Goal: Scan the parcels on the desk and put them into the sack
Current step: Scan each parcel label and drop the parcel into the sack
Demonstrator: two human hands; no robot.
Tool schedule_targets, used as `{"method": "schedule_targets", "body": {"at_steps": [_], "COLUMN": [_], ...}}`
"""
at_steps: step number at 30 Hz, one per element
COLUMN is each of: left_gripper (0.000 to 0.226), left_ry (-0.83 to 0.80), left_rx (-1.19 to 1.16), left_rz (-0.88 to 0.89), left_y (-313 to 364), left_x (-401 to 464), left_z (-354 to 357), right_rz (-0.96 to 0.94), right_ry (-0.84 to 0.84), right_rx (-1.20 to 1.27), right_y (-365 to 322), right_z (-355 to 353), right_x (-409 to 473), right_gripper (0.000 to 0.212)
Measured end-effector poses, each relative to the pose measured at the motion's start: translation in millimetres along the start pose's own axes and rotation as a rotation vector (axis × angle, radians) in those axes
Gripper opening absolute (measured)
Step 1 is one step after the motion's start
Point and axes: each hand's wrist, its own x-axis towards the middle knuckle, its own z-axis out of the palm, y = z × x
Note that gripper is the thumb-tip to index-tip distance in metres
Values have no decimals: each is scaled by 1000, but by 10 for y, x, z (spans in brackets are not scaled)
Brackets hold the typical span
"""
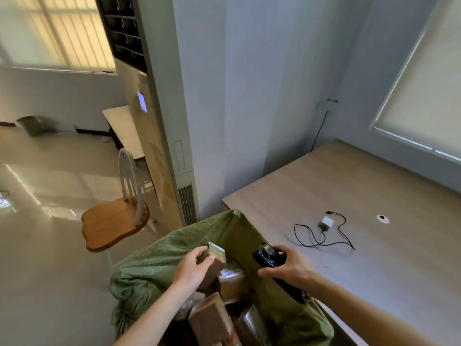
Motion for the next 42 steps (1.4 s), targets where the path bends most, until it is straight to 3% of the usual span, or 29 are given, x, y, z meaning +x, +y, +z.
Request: {"method": "schedule_targets", "body": {"at_steps": [5, 10, 13, 16, 19, 23, 28, 31, 38, 42], "left_gripper": [40, 40, 33, 49, 55, 59, 60, 62, 68, 67], "left_ry": [-103, -259, -376, -559, -714, -863, -1035, -1143, -1375, -1485], "left_rx": [56, 68, 46, 54, 44, 129, 228, 290, 405, 431], "left_rz": [216, 468, 587, 696, 787, 901, 1036, 1084, 1090, 1053], "left_y": [1023, 2167, 2732, 3187, 3504, 3672, 3706, 3657, 3436, 3384], "left_x": [-426, -1438, -2183, -3079, -3986, -4955, -6089, -6699, -7888, -8447], "left_z": [794, 2152, 3119, 4077, 4898, 5839, 6860, 7487, 9041, 9973], "right_rz": [20, 130, 255, 373, 491, 645, 824, 947, 1166, 1257], "right_ry": [138, 385, 552, 691, 806, 954, 1087, 1134, 1190, 1185], "right_rx": [-13, -55, -58, -45, -40, 32, 168, 225, 336, 376], "right_y": [553, 1539, 2181, 2823, 3329, 3992, 4842, 5301, 6533, 7231], "right_z": [-1134, -2349, -2943, -3365, -3628, -3740, -3650, -3552, -3445, -3618], "right_x": [-974, -2471, -3493, -4519, -5506, -6618, -7782, -8394, -9444, -9939], "right_gripper": [68, 59, 65, 85, 82, 74, 98, 98, 105, 97]}}
